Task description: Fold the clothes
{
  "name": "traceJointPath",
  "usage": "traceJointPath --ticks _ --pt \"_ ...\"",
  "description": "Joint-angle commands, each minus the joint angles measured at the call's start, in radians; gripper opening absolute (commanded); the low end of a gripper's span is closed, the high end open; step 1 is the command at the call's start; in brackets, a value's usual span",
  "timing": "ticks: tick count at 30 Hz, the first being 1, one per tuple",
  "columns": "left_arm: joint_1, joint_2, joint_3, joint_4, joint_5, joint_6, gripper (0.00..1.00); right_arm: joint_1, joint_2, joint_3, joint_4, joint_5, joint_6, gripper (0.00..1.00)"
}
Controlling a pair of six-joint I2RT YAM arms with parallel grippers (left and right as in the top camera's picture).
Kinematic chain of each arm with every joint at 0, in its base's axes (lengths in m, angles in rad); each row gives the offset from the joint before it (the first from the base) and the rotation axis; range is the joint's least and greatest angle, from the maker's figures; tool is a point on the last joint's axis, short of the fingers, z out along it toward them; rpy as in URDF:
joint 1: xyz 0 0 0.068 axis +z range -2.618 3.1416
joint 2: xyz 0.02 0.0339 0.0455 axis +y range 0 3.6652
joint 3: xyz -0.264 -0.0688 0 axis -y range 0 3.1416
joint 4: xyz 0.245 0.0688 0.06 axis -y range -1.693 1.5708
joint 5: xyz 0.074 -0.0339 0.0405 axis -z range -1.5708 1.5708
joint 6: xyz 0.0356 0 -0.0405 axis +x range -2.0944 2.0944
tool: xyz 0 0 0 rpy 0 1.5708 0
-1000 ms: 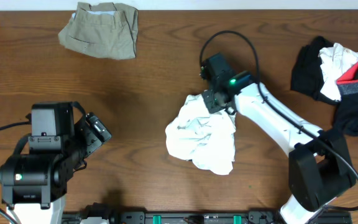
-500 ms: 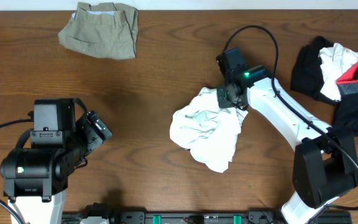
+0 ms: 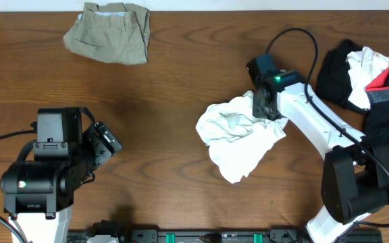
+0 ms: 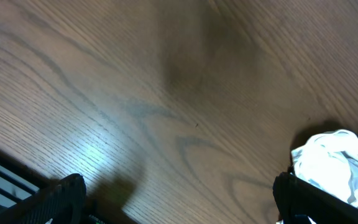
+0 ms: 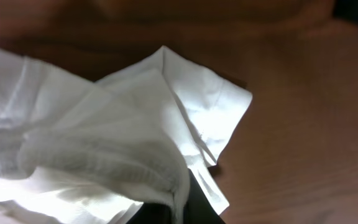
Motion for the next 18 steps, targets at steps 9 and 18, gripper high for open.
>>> traceJointPath --ticks 9,18 --pt "0.005 0.001 -0.002 -0.003 -0.009 0.000 0.98 -0.011 0.005 -0.080 -0.152 0.037 0.079 0.22" --pt "0.005 0.002 -0.002 -0.003 -0.010 0.004 0.98 -0.026 -0.048 -0.005 -0.354 0.139 0.230 0.15"
